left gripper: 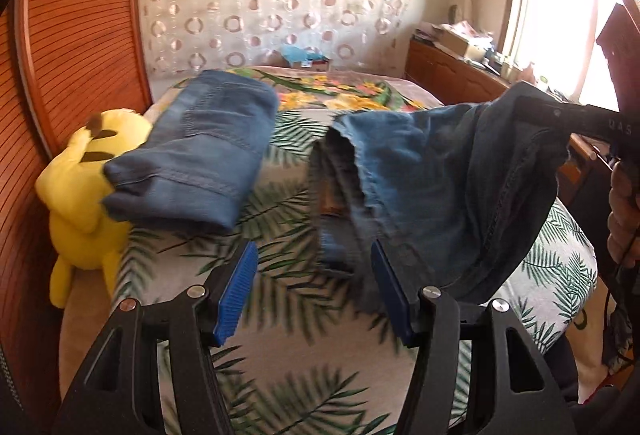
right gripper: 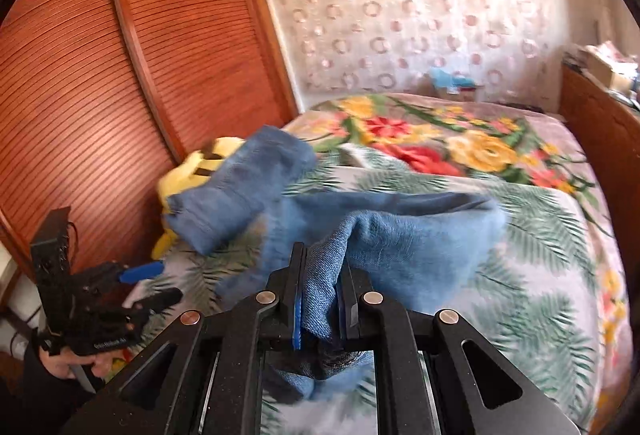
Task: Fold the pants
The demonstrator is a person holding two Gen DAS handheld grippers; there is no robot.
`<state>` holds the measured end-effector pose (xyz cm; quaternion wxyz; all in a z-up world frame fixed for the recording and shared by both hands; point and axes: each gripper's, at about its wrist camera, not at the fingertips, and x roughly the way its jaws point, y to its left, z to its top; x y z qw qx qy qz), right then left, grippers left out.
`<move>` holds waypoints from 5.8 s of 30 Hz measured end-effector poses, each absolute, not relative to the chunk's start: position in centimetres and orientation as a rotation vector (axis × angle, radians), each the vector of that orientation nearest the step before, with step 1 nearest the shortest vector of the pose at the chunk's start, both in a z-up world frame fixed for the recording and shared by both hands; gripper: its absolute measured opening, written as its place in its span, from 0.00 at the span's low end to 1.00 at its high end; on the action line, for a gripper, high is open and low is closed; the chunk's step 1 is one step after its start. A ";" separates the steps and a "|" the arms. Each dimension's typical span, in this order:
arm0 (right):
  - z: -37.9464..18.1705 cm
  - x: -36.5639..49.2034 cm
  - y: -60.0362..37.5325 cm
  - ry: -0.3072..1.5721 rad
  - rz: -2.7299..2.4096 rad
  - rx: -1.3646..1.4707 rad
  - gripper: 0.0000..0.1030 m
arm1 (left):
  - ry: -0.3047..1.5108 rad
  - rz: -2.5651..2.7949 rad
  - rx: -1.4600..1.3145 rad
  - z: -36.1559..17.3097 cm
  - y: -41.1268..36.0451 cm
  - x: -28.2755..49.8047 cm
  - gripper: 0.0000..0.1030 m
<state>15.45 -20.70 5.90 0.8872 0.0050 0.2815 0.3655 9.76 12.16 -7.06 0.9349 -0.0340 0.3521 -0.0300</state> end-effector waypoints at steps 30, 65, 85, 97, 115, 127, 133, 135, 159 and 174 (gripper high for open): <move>0.8 15.5 -16.5 0.755 0.969 -0.039 0.35 | 0.676 0.017 -0.119 -5.8 15.7 9.5 0.58; 3.2 13.8 -23.9 0.626 0.714 -0.044 0.40 | 0.753 -0.227 -0.009 -6.1 7.6 13.4 0.05; -0.5 20.8 -18.2 0.672 0.740 -0.137 0.41 | 0.838 -0.132 -0.022 -11.1 10.5 14.8 0.05; -1.6 22.9 -18.5 0.702 0.762 -0.127 0.41 | 0.811 -0.117 0.024 -9.9 9.7 14.2 0.05; -0.6 28.5 -18.2 0.693 0.843 -0.114 0.68 | 0.788 -0.152 0.055 -7.3 10.2 20.0 0.77; -3.5 32.9 -14.8 0.805 0.925 -0.094 0.72 | 0.874 -0.166 0.019 -11.1 11.5 23.5 0.77; -4.7 34.8 -14.8 0.863 0.966 -0.016 0.72 | 0.873 -0.201 -0.011 -11.4 11.8 23.3 0.73; -4.7 34.9 -14.6 0.871 0.971 -0.018 0.67 | 0.878 -0.249 -0.048 -11.4 11.8 23.1 0.50; 12.9 25.2 -11.3 0.495 1.033 -0.201 0.21 | 0.583 -0.179 -0.107 0.8 15.5 16.7 0.18; 18.8 25.8 -3.6 0.394 1.281 -0.038 0.21 | 0.429 0.046 -0.078 10.0 25.3 13.4 0.18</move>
